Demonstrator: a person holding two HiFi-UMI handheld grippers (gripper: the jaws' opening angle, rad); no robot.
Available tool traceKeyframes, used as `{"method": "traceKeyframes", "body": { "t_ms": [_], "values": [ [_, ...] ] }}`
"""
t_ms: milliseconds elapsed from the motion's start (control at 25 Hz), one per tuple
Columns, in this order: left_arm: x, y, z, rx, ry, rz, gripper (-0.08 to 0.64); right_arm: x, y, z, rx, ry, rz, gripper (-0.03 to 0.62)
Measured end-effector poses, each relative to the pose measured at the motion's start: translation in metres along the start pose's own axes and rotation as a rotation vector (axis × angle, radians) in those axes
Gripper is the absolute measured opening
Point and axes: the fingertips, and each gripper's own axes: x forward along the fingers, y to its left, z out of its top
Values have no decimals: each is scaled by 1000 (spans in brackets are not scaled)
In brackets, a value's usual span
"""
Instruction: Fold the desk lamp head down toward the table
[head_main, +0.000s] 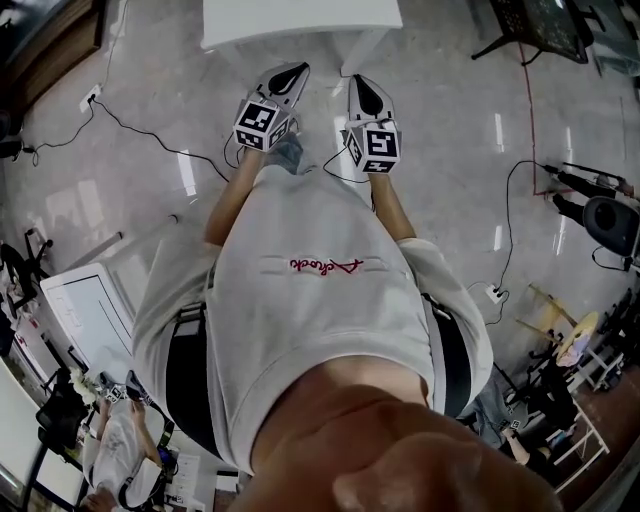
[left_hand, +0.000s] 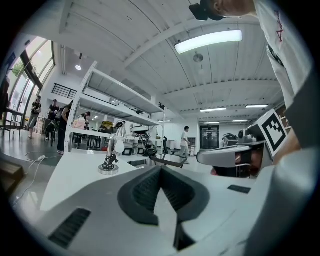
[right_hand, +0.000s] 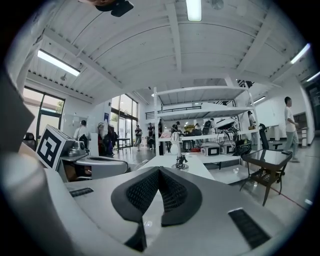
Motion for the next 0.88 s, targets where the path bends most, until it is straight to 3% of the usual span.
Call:
{"method": "traceKeyframes", "body": {
  "t_ms": [880],
  "values": [
    [-17, -19, 3, 19, -21, -13, 26, -20, 17, 5, -29, -25, 7, 18]
  ]
}}
